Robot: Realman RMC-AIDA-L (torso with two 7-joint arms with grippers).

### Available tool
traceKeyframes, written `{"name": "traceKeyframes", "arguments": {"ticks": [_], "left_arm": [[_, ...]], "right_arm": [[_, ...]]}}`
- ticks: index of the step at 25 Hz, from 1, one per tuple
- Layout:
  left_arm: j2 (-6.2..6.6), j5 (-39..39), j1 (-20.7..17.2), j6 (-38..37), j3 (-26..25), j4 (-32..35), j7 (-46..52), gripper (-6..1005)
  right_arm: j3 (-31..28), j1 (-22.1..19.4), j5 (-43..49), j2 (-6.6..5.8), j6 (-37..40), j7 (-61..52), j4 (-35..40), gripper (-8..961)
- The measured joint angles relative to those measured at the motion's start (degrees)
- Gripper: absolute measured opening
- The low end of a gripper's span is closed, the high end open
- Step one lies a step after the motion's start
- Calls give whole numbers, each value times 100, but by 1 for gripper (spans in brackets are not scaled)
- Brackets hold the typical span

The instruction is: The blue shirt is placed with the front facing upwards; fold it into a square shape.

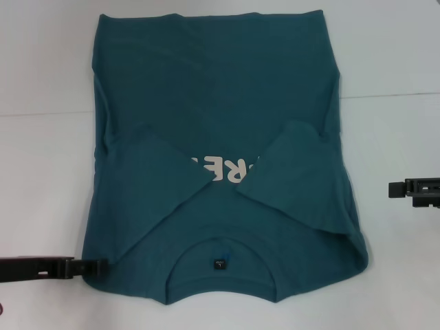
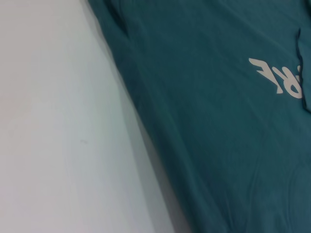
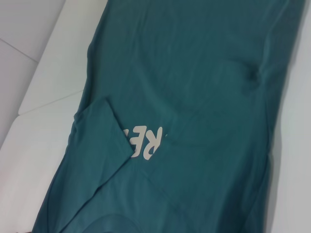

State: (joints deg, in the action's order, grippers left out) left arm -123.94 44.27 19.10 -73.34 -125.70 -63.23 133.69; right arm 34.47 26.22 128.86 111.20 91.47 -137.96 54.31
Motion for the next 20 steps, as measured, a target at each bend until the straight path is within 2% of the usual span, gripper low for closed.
{"name": "traceKeyframes", "arguments": {"ticks": [10,17,20], "left_arm": [[4,-159,204,-64,425,76,57,831],[-22,-324,249,-31,468,43,321,632],[-6,-343,247,-59,421,34,435,483]], "right_arm": [[-6,138,160,3,-8,-39,0,914],[-3,157,217,15,38,-84,0,914],[-19,134,219,-6,82,-124,0,914]]}}
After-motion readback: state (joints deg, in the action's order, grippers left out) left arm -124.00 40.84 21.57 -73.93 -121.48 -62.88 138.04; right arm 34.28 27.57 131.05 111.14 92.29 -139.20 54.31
